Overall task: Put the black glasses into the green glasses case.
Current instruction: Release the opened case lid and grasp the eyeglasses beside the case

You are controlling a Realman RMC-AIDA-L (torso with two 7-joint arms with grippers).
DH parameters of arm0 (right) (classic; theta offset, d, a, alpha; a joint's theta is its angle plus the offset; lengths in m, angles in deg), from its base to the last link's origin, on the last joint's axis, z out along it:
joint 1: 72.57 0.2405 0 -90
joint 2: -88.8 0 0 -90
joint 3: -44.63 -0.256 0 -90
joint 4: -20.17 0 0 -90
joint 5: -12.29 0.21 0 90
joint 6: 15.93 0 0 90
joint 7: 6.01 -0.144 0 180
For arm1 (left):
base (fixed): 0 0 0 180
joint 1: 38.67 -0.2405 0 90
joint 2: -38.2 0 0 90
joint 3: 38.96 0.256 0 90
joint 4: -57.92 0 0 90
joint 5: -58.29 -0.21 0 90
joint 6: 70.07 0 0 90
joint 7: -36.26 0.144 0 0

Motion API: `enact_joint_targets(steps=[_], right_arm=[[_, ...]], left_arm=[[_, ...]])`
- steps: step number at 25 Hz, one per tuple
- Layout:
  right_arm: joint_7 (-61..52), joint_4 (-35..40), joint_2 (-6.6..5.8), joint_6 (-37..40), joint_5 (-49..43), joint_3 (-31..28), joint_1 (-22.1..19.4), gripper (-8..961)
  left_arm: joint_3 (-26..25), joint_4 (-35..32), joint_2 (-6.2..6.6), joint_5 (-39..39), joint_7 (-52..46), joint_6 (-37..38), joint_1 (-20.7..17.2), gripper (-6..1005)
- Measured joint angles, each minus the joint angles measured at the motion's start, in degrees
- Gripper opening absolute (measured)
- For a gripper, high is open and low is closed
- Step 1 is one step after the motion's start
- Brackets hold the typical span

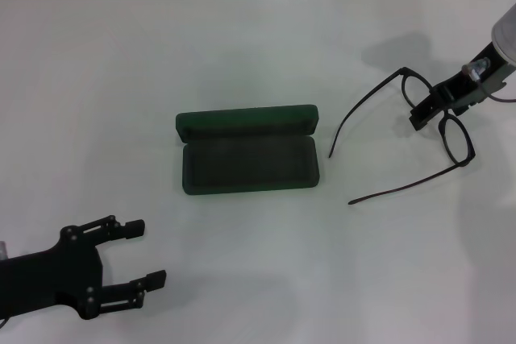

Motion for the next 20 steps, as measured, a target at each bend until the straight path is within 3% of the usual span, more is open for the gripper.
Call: enact_joint_targets(steps=[9, 20], right_arm=[[-2.99, 0.19, 0.46, -0.48, -0.79, 1.18, 0.14, 729], [-3.0, 0.66, 1.16, -0.81, -1.16, 1.9, 0.03, 510]], left_arm=[[0.18, 0.0, 0.2, 0.0, -0.01, 0.0, 0.56, 816], [0.21, 0.0, 0.36, -0.05, 0.0, 0.0, 0.84, 817]])
